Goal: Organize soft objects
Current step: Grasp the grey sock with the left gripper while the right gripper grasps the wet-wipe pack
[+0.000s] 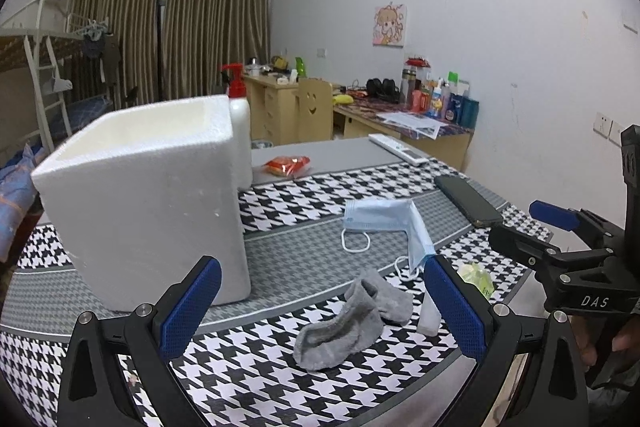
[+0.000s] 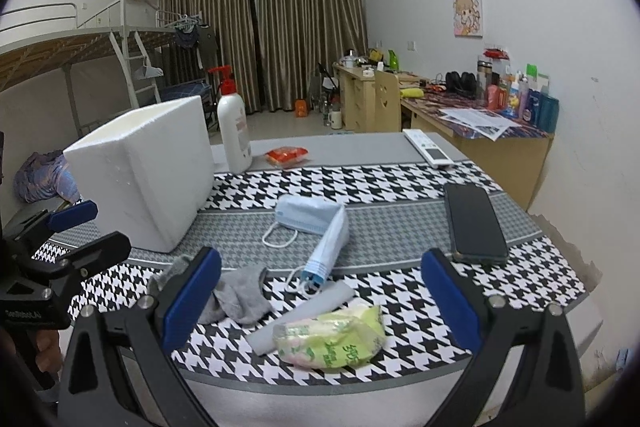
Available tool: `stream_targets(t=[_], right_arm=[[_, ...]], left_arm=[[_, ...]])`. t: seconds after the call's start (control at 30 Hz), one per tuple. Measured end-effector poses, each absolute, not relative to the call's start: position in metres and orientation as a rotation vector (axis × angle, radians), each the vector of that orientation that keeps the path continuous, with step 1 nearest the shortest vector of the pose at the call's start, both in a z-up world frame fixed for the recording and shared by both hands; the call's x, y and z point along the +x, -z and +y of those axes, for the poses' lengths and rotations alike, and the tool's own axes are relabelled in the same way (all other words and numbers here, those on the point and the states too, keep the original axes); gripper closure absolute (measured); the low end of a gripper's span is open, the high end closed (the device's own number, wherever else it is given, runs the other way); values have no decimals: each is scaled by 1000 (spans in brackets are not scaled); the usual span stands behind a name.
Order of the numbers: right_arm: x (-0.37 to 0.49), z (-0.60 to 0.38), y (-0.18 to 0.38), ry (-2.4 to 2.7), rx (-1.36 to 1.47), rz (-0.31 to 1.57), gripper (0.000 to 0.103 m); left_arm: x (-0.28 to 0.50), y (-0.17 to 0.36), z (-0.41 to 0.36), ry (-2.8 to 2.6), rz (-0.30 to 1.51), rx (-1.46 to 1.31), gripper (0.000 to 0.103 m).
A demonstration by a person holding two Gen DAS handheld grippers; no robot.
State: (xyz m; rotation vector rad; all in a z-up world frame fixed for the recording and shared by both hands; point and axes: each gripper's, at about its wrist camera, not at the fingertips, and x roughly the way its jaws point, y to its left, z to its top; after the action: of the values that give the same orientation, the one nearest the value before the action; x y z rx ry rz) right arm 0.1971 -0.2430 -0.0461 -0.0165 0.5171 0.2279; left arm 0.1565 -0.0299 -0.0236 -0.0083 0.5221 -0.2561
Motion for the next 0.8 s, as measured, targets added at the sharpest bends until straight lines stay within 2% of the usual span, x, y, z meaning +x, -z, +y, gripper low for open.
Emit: stream_targets(t=[0.8], right_arm=[[207, -257, 74, -189, 1, 618, 2]], left_arm=[[181, 56, -51, 323, 655, -13, 1]])
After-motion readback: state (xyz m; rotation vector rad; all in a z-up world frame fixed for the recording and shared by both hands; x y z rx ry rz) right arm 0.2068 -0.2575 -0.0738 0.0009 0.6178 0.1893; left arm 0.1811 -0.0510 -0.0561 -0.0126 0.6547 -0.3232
